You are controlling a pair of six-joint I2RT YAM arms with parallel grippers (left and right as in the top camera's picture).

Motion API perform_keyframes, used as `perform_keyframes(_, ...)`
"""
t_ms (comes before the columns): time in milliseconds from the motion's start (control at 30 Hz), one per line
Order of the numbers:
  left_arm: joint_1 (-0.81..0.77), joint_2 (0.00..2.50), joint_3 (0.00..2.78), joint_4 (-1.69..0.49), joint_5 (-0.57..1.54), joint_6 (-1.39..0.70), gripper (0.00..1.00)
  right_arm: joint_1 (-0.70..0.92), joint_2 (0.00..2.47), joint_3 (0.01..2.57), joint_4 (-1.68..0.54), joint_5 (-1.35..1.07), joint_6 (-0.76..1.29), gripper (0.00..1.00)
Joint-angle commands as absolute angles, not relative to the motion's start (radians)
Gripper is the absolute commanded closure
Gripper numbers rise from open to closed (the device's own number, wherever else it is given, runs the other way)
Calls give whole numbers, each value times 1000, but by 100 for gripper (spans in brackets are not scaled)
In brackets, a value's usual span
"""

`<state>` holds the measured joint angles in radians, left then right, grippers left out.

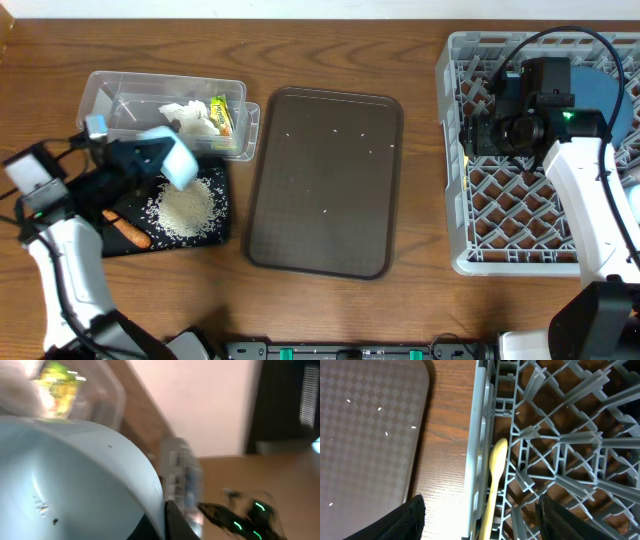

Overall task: Sort waste into correct bins and load items into the dishwasher rack
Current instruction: 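Shake the tilted bowl over the black tray to empty remaining rice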

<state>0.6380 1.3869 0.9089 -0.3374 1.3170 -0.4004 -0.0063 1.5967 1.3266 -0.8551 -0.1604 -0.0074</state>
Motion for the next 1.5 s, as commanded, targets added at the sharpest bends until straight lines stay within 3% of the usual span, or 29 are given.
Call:
perform_keyframes(0,697,1426,890,-357,1573,-230,94,-4,1595,1328,-855,-158,7,30)
perform_keyframes(167,719,1470,888,-359,1495,-224,94,-4,1595,1328,-850,-158,7,30)
perform_keyframes(267,713,1477,888,-346,1570,-180,94,-4,1595,1328,-856,-158,6,30)
perform_keyframes(333,713,1477,888,-344,1444,-188,94,-4,1595,1328,-856,-157,7,30)
perform_keyframes(400,717,1481,888,-366,1294,-327,94,-4,1595,1328,-854,-158,7,30)
perform_keyframes(500,713,1484,888,-290,1573,-217,94,-4,1595,1328,-855,-158,6,30)
perform_keyframes(633,713,1481,888,-312,1361,-333,94,-4,1595,1328,-850,-158,7,30)
perform_keyframes(733,702,1481,889,-240,1566,-273,94,-4,1595,1328,-853,-158,7,30)
perform_keyframes(867,703,1476,889,-288,1328,-369,94,-4,1595,1328,-853,-158,6,30)
perform_keyframes(967,698,1483,889,-221,1564,-261,94,-4,1595,1328,-854,-158,7,30)
perform_keyframes(1167,674,1478,889,-232,1465,-331,94,-4,1595,1328,-848,-158,7,30)
perform_keyframes(1333,561,1447,889,-224,1453,-331,94,-4,1595,1328,-849,-158,7,30)
perform_keyframes(1467,390,1395,896,-222,1254,-332,94,-4,1595,1328,-847,-158,7,30)
